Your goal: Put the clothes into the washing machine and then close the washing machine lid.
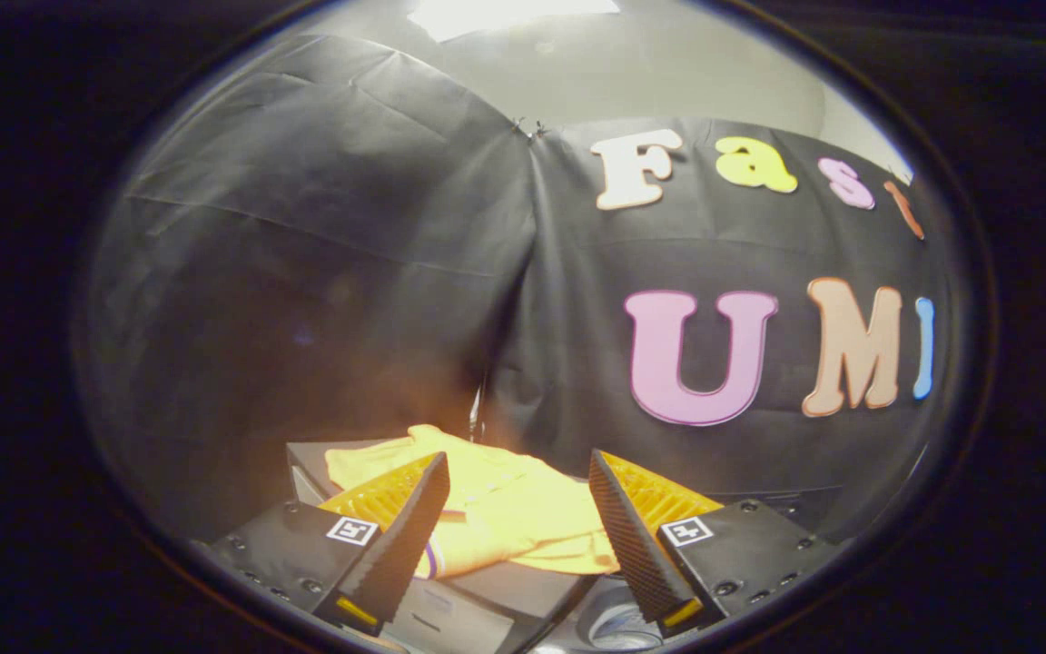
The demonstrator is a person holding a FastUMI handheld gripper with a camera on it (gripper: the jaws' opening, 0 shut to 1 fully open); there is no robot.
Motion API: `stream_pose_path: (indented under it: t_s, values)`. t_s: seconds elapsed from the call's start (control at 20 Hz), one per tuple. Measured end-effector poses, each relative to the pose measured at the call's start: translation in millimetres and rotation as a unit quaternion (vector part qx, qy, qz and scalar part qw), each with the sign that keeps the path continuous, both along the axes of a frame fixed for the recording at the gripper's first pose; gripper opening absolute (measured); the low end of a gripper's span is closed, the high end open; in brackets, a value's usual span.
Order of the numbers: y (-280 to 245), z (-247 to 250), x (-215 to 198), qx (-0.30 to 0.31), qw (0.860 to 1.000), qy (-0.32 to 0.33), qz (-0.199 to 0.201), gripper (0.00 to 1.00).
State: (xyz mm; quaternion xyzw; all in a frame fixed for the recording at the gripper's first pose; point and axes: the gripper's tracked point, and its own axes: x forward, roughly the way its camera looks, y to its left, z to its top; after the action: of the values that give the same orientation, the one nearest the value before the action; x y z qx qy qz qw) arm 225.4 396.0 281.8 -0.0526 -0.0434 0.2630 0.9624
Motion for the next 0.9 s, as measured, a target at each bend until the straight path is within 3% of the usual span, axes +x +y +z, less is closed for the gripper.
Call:
stream_pose_path:
  t_s: [0.25,0.55,0.7,0.8,0.9]
  values:
    - [26,-44,50,-0.048,0.994,0.097,0.002,0.97]
    - [37,-107,64,-0.078,0.970,0.229,0.023,0.98]
    - [37,-106,65,-0.093,0.968,0.229,0.030,0.65]
    - [50,-110,56,-0.073,0.962,0.255,0.061,0.43]
    - [52,-108,55,-0.044,0.959,0.274,0.064,0.21]
